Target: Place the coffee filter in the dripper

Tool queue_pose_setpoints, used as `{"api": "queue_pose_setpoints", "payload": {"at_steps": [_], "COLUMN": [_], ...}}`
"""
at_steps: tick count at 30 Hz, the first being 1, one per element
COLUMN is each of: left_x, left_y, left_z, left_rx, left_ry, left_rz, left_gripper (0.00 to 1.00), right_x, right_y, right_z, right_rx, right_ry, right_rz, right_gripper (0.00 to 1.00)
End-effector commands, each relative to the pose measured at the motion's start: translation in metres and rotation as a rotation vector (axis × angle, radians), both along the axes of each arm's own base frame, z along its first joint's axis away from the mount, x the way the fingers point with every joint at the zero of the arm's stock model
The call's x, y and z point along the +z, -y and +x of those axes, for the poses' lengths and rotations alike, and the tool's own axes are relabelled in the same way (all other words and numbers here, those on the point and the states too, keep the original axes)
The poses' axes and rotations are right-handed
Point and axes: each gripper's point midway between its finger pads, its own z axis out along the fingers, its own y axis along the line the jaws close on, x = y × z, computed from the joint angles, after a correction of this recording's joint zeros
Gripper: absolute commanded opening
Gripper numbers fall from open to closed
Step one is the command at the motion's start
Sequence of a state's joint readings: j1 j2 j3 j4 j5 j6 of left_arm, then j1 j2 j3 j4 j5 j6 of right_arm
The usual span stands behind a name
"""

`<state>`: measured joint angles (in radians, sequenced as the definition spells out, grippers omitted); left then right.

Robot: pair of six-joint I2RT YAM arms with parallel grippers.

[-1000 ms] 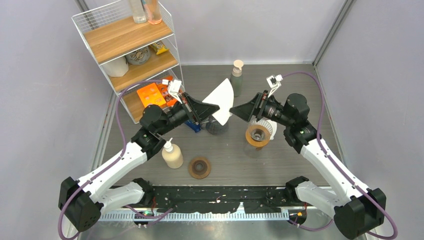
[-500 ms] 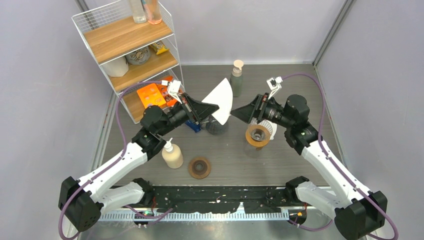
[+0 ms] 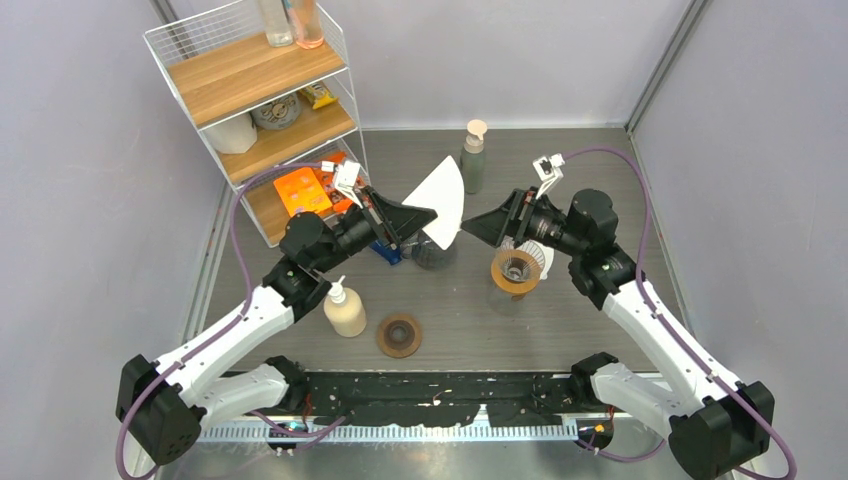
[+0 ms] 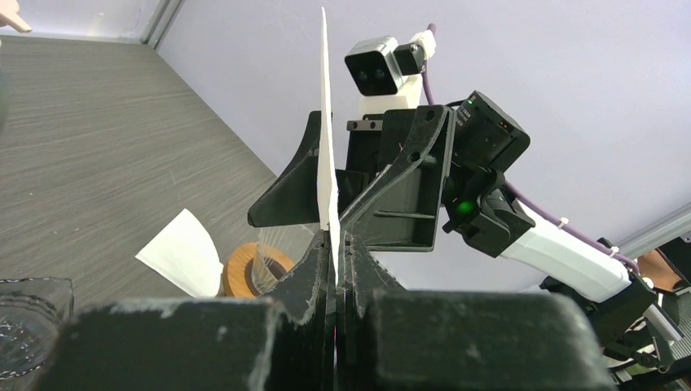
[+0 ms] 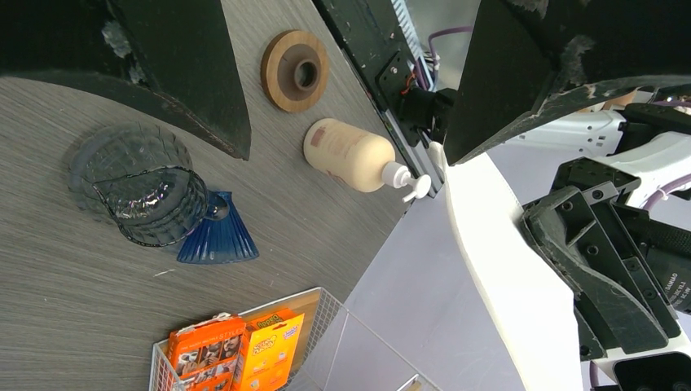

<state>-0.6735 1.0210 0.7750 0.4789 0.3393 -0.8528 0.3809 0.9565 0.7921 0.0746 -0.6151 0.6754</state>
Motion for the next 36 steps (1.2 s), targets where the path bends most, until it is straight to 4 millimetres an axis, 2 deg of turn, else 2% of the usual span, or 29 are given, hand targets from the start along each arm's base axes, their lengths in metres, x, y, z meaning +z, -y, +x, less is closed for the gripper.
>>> {"api": "queue_pose_setpoints", "payload": {"at_steps": [1,10,19,36], "left_x": [0.02,0.022,0.025,0.023], "left_y": [-0.007,-0.005,-0.005,-0.001], "left_z": [-0.003,-0.003,-0.003,-0.004], "left_rx": [0.019,0.009,0.009,-0.018], "left_ry": [0.066,0.066,0.074,0.07], "left_rz": [-0.047,-0.056,-0.061,-0.051], "left_gripper": [0.0,0.0,0.0,0.0], "right_x": [0.01,0.017,0.007,0.031], "right_y": [-0.001,-0.006,-0.004,-0.02], "right_z": [0.004,0.0,0.006,-0.003], "right_rx": [0.0,0.038,0.011,0.12], "right_ry": [0.043,0.046,0.007,0.063], "right_rz": [0.016,0.049,0.036,0.135], "right_gripper": [0.95,0.95,0.95,0.95]}}
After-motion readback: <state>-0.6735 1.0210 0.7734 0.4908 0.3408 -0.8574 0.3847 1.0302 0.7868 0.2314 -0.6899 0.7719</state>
